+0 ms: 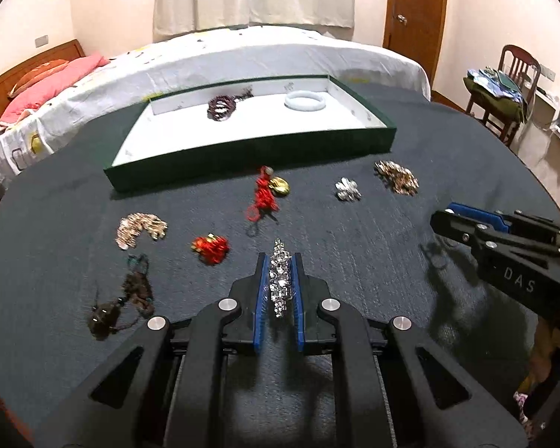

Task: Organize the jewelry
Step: 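Grasp the silver rhinestone brooch with the left tool while the right tool holds the ring, then carry the brooch and pearl ring into the white box with both tools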

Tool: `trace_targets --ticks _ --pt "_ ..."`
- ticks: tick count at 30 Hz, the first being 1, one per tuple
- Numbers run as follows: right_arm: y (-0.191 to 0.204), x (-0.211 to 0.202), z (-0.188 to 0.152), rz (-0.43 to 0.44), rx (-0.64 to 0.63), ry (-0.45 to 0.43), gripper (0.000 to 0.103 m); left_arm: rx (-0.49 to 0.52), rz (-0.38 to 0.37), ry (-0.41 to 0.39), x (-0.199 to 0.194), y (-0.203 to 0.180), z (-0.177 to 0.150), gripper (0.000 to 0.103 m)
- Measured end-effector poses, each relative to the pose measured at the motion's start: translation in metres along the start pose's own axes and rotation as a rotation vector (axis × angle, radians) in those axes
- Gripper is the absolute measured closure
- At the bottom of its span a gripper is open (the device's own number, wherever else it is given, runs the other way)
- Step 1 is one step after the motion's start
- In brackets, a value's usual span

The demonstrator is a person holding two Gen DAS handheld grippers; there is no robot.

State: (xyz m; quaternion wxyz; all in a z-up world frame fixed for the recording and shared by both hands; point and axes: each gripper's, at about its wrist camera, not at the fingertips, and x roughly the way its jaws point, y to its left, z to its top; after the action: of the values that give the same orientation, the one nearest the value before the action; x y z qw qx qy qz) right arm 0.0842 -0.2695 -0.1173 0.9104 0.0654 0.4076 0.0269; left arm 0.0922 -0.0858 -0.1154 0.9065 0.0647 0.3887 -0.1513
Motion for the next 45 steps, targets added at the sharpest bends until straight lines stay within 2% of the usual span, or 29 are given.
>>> trace_targets --ticks 7,15,27,31,36,45 --pt "0.011 -0.009 0.018 0.021 -0.015 -0.037 0.081 -0.03 0.018 -0.038 -0.007 0.017 0.016 0.091" --pt "0.026 -0.001 0.056 0.051 -0.038 -0.087 0.081 -0.058 0.035 -0.099 -0.005 0.041 0.055 0.091" --pt "0.06 0.06 0.147 0.064 -0.088 -0.144 0.081 -0.067 0.106 -0.158 0.042 0.086 0.134 0.091" --pt "0.07 0.088 0.173 0.053 -0.102 -0.145 0.081 -0.107 0.116 -0.142 0.072 0.108 0.163 0.091" --pt "0.077 0.133 0.2 0.033 -0.126 -0.087 0.081 -0.145 0.128 -0.089 0.111 0.126 0.19 0.091" --pt "0.074 0.185 0.211 0.032 -0.113 0.068 0.081 -0.158 0.122 0.045 0.163 0.137 0.205 0.091"
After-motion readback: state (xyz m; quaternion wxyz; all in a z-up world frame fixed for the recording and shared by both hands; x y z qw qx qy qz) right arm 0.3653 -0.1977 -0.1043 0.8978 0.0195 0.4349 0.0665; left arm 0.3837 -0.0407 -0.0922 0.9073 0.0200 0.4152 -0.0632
